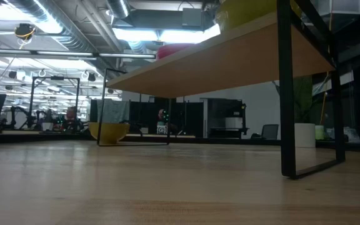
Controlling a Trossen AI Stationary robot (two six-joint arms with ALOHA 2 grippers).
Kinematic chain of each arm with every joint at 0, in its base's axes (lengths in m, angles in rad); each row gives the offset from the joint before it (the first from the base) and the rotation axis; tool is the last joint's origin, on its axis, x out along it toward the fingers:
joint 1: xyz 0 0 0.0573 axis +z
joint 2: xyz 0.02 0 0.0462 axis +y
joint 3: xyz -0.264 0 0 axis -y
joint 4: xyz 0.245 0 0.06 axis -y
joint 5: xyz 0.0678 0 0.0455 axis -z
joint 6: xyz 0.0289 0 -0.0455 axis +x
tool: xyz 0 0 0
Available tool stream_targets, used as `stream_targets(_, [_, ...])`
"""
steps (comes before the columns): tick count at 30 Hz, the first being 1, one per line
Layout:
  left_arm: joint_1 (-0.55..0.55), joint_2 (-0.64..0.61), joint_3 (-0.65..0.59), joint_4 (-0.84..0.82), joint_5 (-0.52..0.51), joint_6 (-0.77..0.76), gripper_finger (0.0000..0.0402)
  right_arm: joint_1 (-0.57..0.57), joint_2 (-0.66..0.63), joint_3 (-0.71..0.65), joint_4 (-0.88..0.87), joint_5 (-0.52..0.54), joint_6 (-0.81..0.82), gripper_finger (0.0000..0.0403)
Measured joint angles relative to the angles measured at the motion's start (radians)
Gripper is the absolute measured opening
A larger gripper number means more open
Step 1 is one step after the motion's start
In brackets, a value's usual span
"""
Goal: Pick & Place Mini bowls
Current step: Stack the bottom white patterned bowl on top of the white patterned bowl on the shelf
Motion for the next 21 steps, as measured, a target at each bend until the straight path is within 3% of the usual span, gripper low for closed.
stream_targets(21, [0.0,0.0,0.0,0.003,-0.002,-0.005,0.0017,0.0,0.0,0.0,0.0,0.031,-0.011,0.0021])
